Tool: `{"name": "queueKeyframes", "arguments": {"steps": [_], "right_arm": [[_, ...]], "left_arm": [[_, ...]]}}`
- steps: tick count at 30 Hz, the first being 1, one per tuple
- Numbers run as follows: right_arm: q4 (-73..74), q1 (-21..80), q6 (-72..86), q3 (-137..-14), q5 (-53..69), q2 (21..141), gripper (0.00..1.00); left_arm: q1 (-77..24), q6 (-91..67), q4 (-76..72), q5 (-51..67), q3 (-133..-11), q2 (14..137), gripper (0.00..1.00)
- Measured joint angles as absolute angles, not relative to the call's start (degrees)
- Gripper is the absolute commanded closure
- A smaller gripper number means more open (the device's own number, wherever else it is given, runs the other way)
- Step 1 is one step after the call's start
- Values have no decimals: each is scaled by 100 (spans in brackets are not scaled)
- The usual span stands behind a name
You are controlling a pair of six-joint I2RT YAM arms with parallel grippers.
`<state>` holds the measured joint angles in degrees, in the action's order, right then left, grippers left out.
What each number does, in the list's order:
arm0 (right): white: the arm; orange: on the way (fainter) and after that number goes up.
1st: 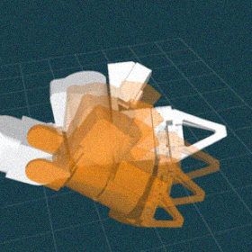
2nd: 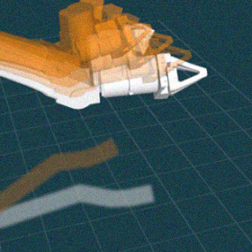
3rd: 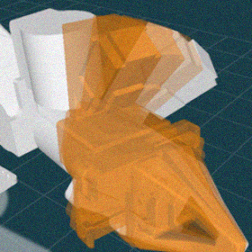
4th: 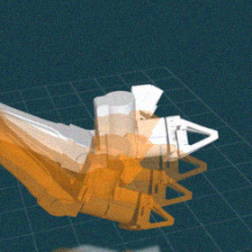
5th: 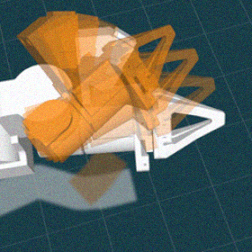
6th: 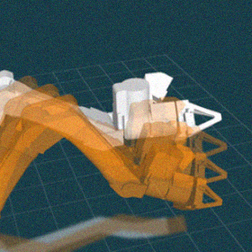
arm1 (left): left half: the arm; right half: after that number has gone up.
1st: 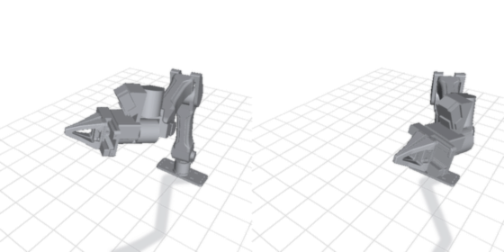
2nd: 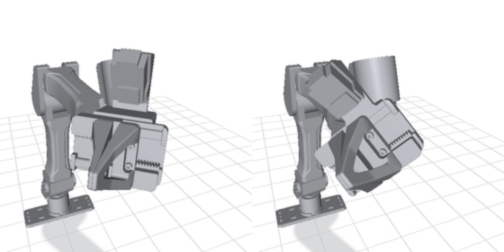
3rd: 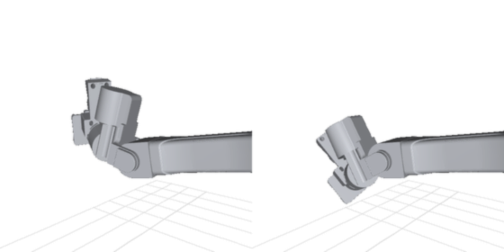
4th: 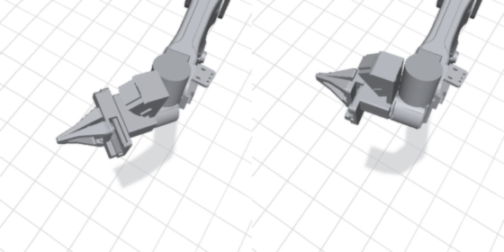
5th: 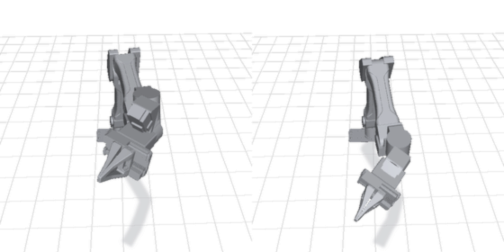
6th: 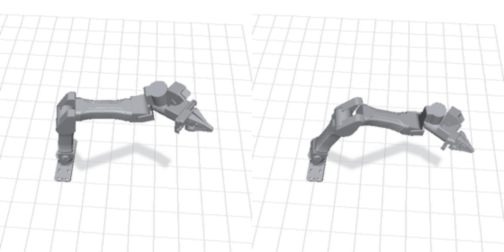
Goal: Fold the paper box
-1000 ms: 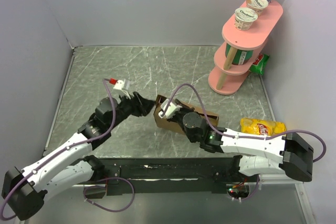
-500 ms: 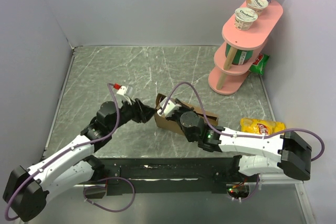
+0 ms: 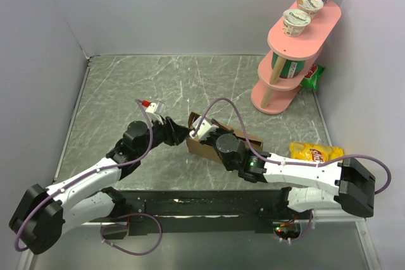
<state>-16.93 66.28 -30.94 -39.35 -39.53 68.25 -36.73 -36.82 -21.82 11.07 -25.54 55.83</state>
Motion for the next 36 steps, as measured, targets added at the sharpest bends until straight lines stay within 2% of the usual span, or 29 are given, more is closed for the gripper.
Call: {"name": "queueKeyframes", "arguments": {"steps": [6, 12, 20, 30, 33, 34, 36], "right_arm": [[-1785, 6700, -3127, -3900, -4228, 6904, 90], [-2034, 6932, -3282, -3706, -4646, 6875, 89], [-1726, 7074, -3291, -3728, -4831, 6827, 89], [-1236, 7297, -3138, -3879, -4851, 6928, 88], [-1208, 7299, -3094, -3887, -4871, 6971, 87], [-1190, 7303, -3070, -3905, -4871, 6987, 87], [-1098, 7328, -2941, -3964, -4875, 7013, 87]], "left_arm": [[-3691, -3839, -2792, 1074, -2550, 5944, 72], [-3691, -3935, -3155, 1109, -2550, 6195, 74], [-3913, -3859, -3194, 871, -2722, 6447, 64], [-4099, -3616, -3024, 572, -3083, 6737, 60], [-4112, -3581, -3011, 576, -3177, 6842, 53], [-4115, -3555, -2965, 576, -3203, 6849, 47], [-4125, -3472, -2759, 576, -3308, 6838, 41]]}}
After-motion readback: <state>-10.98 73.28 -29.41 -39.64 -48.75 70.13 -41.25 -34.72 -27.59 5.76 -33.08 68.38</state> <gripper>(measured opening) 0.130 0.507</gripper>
